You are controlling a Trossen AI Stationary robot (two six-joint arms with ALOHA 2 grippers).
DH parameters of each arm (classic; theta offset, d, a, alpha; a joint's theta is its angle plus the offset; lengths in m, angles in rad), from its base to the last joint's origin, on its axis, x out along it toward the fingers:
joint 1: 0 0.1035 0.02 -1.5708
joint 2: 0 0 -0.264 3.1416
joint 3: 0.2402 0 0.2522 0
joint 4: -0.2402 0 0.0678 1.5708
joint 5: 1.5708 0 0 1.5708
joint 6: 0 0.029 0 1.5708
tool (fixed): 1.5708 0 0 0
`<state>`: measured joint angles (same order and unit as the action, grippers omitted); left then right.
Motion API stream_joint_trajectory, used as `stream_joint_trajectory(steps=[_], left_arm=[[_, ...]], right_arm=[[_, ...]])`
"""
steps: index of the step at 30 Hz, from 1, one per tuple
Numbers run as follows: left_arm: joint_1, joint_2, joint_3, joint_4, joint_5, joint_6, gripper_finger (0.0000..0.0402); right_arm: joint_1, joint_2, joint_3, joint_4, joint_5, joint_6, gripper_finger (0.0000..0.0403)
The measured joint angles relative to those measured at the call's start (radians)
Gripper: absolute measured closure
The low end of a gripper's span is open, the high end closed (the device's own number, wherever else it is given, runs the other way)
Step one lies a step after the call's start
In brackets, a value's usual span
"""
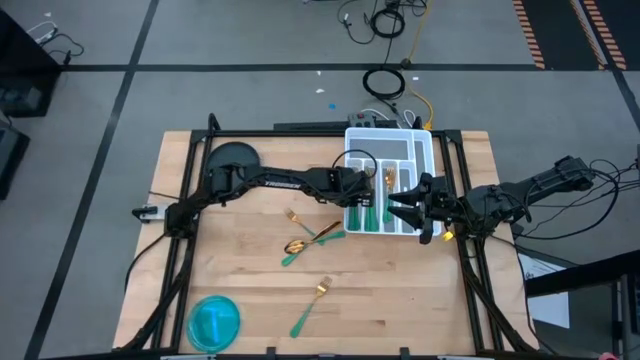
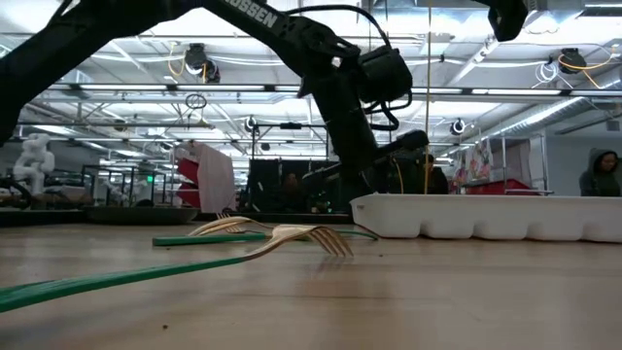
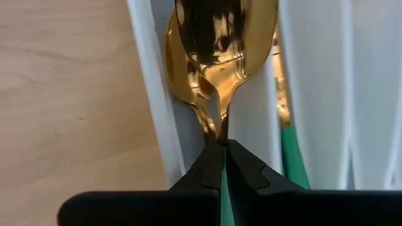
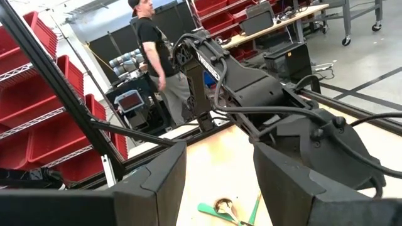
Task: Sort silverware
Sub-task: Put the green spoon on the silverware organizer
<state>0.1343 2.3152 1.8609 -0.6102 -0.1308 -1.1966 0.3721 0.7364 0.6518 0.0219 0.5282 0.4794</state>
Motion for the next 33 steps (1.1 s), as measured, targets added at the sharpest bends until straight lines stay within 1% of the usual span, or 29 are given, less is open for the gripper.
stream_joint_trajectory(steps=[14,16,24,33], left_arm=[[0.007,0.016,0.001,0.007,0.008,-0.019,0.0391],[0.009,0.016,0.001,0.008,0.015,-0.017,0.0378],[0.017,0.017,0.000,0.045,0.090,0.097,0.0324],[0.032,0.018,-0.001,0.058,0.168,0.142,0.0273]], right_arm=[[0.000,0.000,0.000,-0.003,0.000,0.004,0.0225],[0.000,0.000,0.000,-0.003,0.000,0.005,0.0225],[0.000,0.000,0.000,-0.001,0.000,0.005,0.0225],[0.000,0.000,0.000,0.003,0.000,0.006,0.0225]])
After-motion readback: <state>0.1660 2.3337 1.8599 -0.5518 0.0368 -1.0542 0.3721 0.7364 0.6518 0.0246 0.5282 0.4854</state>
